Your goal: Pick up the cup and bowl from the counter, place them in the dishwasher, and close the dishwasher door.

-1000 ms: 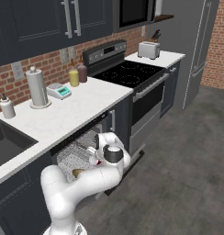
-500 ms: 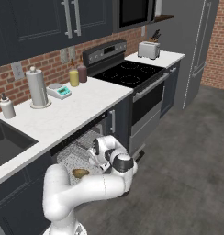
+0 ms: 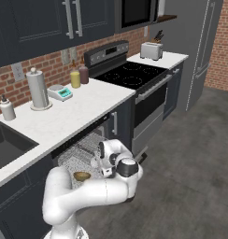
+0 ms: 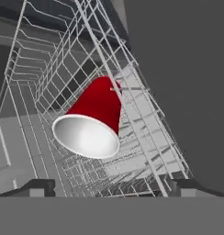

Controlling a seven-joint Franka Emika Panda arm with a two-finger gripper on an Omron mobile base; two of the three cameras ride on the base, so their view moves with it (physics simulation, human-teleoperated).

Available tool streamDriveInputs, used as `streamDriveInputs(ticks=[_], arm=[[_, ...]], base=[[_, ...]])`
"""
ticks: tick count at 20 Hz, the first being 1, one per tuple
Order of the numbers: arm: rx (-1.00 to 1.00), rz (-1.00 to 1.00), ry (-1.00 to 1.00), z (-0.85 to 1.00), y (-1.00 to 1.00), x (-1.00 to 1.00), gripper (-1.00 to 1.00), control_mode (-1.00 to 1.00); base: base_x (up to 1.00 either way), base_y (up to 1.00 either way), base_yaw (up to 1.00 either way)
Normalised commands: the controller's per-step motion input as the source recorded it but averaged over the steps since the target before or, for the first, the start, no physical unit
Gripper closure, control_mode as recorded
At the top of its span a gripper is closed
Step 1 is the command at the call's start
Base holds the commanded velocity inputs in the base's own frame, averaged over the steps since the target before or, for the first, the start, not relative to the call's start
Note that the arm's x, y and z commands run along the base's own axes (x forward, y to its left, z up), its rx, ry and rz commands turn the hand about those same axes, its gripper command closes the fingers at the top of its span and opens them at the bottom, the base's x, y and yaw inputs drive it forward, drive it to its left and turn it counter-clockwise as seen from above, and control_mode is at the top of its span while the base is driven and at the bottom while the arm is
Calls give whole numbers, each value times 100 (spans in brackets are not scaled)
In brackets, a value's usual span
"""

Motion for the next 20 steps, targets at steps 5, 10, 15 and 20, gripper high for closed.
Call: streamDriveInputs(ticks=[5, 10, 15, 20], arm=[[-11, -31, 65, 19, -6, 69, -100, -100], [-20, -32, 61, 0, 0, 84, -100, -100], [-17, -30, 52, 0, 0, 83, -100, -100], [-19, -24, 47, -11, 15, 89, -100, -100]], base=[[0, 0, 0], [0, 0, 0], [0, 0, 0], [0, 0, 0]])
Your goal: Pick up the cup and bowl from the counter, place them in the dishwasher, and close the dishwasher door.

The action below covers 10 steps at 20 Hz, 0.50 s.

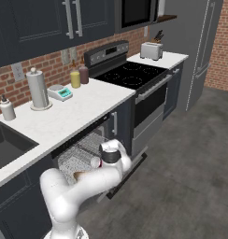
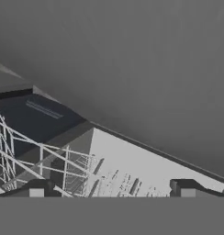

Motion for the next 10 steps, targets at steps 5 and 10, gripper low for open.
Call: streamDriveInputs(ticks=[5, 10], arm=[[-14, -15, 38, -25, 43, 79, -100, -100], [-4, -7, 35, -34, 72, 76, -100, -100]], base=[[0, 0, 0], [0, 0, 0]])
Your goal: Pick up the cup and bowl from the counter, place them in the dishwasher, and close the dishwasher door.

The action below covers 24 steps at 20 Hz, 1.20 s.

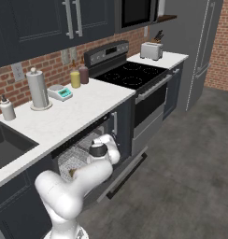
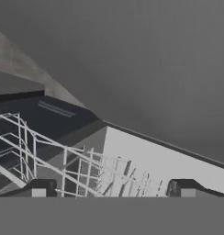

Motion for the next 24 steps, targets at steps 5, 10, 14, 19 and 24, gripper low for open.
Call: streamDriveInputs(ticks=[5, 10, 14, 19, 24], arm=[[0, -1, 33, -27, 70, 65, -100, -100], [5, 0, 25, 0, 66, 32, -100, -100], [16, 0, 26, 0, 64, 13, -100, -100], [15, 0, 27, 0, 39, 13, -100, -100], [0, -3, 23, 30, -21, -1, -100, -100]], base=[[0, 0, 0], [0, 0, 0], [0, 0, 0], [0, 0, 0], [0, 0, 0]])
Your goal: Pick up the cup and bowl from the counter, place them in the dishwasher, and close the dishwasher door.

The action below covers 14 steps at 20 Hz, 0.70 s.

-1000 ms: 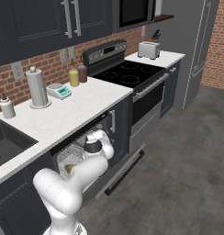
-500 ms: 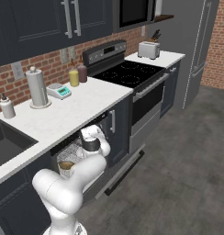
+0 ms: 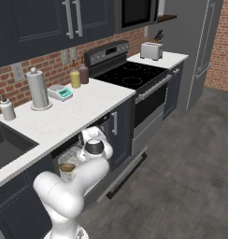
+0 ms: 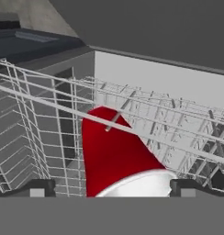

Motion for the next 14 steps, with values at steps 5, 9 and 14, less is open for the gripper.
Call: streamDriveInputs(ticks=[5, 9, 14], arm=[[-7, 0, 25, 76, -75, -16, -100, -100], [-11, 3, 13, 83, -77, -30, -100, -100], [-18, 10, 3, 87, -77, -48, -100, -100]], base=[[0, 0, 0], [0, 0, 0], [0, 0, 0]])
